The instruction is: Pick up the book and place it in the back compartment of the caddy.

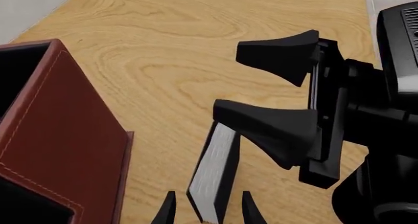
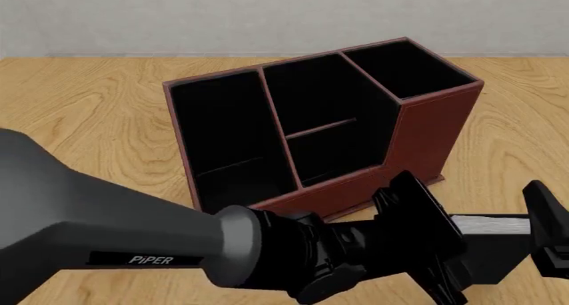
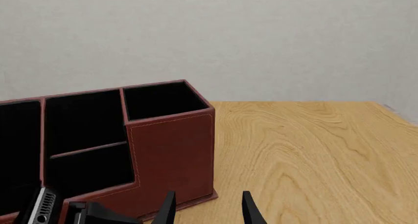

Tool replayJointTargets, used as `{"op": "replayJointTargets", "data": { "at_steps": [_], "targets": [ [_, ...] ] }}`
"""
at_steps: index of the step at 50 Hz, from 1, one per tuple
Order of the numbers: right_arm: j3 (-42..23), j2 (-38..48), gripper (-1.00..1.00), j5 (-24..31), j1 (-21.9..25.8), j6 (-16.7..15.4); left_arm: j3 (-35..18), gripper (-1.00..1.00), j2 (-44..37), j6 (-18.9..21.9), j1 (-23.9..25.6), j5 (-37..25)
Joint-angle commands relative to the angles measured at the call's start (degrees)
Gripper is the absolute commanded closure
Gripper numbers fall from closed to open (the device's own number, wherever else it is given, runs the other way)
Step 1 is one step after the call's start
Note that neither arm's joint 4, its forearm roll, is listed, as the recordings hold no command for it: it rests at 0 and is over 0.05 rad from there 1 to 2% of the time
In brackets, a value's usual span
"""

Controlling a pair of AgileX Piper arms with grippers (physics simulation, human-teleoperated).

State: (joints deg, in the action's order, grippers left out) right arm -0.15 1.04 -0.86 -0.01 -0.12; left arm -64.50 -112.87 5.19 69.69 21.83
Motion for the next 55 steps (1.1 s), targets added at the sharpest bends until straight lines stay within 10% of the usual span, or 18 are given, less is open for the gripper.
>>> {"op": "replayJointTargets", "data": {
  "at_steps": [1,21,22,55],
  "targets": [
    [-0.05,-0.24,-1.0,0.22,0.01,-0.11,-0.84,-1.0,-1.34,-0.4,-0.26,-0.27],
    [-0.06,-0.01,-1.0,0.06,0.0,-0.01,-2.9,-1.0,-2.33,-1.26,-0.36,-1.16],
    [-0.02,0.07,-1.0,-0.04,0.0,0.02,-2.92,1.0,-2.31,-1.34,-0.34,-1.17],
    [-0.01,0.05,-1.0,-0.07,0.01,-0.04,1.79,1.0,3.61,-1.88,-2.69,1.3]
  ]
}}
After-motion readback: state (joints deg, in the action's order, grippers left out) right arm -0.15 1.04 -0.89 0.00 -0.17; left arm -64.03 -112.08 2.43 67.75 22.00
